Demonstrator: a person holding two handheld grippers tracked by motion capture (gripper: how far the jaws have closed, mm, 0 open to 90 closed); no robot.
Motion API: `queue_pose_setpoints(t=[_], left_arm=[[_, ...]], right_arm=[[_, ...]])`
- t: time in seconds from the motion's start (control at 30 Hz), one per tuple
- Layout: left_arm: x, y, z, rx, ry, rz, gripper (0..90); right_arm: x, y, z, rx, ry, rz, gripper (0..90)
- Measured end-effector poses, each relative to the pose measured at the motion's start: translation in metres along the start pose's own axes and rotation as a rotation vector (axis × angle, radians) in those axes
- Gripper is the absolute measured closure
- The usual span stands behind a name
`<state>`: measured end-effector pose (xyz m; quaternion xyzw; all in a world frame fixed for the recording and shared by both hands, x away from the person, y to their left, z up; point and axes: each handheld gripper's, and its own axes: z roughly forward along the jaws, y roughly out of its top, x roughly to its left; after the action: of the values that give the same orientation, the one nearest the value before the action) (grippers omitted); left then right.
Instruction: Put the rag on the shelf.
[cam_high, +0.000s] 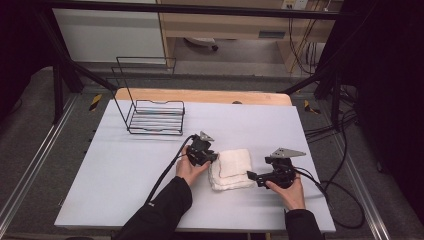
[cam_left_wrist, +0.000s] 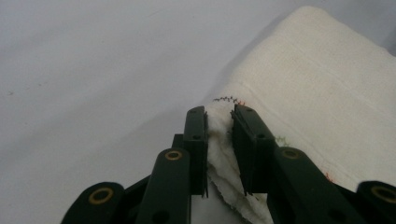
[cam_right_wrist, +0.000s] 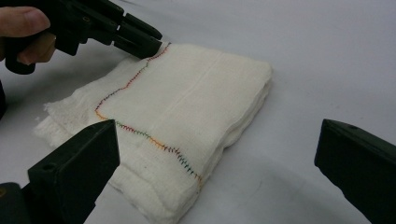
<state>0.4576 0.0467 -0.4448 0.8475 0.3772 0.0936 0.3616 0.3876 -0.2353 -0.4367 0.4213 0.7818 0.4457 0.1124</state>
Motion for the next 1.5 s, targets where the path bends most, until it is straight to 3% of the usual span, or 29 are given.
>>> queue_pose_setpoints(t=[0.33, 0.47, 0.6, 0.83, 0.87, 1.07, 1.23, 1.5], left_arm=[[-0.001, 0.000, 0.001, -0.002, 0.003, 0.013, 77.6], [-0.002, 0.000, 0.001, -0.002, 0.004, 0.013, 77.8], [-0.003, -0.001, 0.001, -0.004, 0.009, 0.027, 77.9], [-0.003, -0.001, 0.001, -0.005, 0.010, 0.029, 78.0], [-0.003, -0.001, 0.001, -0.004, 0.010, 0.031, 78.1], [-0.003, -0.001, 0.001, -0.004, 0.008, 0.030, 78.1], [-0.002, -0.001, 0.001, -0.004, 0.004, 0.030, 78.1], [-0.001, -0.001, 0.001, -0.005, -0.003, 0.030, 78.0]], right_arm=[[-0.004, 0.011, 0.015, 0.015, -0.052, 0.002, 1.2], [-0.009, 0.017, 0.025, 0.023, -0.061, 0.006, 5.9], [-0.015, 0.023, 0.033, 0.009, -0.066, 0.012, 13.6], [-0.021, 0.032, 0.051, 0.049, -0.077, 0.000, 27.9], [-0.023, 0.034, 0.056, 0.053, -0.074, 0.001, 35.6], [-0.025, 0.034, 0.062, 0.067, -0.082, 0.019, 49.5], [-0.028, 0.035, 0.066, 0.096, -0.057, 0.051, 57.7], [-0.029, 0.034, 0.067, 0.104, -0.032, 0.069, 63.1]])
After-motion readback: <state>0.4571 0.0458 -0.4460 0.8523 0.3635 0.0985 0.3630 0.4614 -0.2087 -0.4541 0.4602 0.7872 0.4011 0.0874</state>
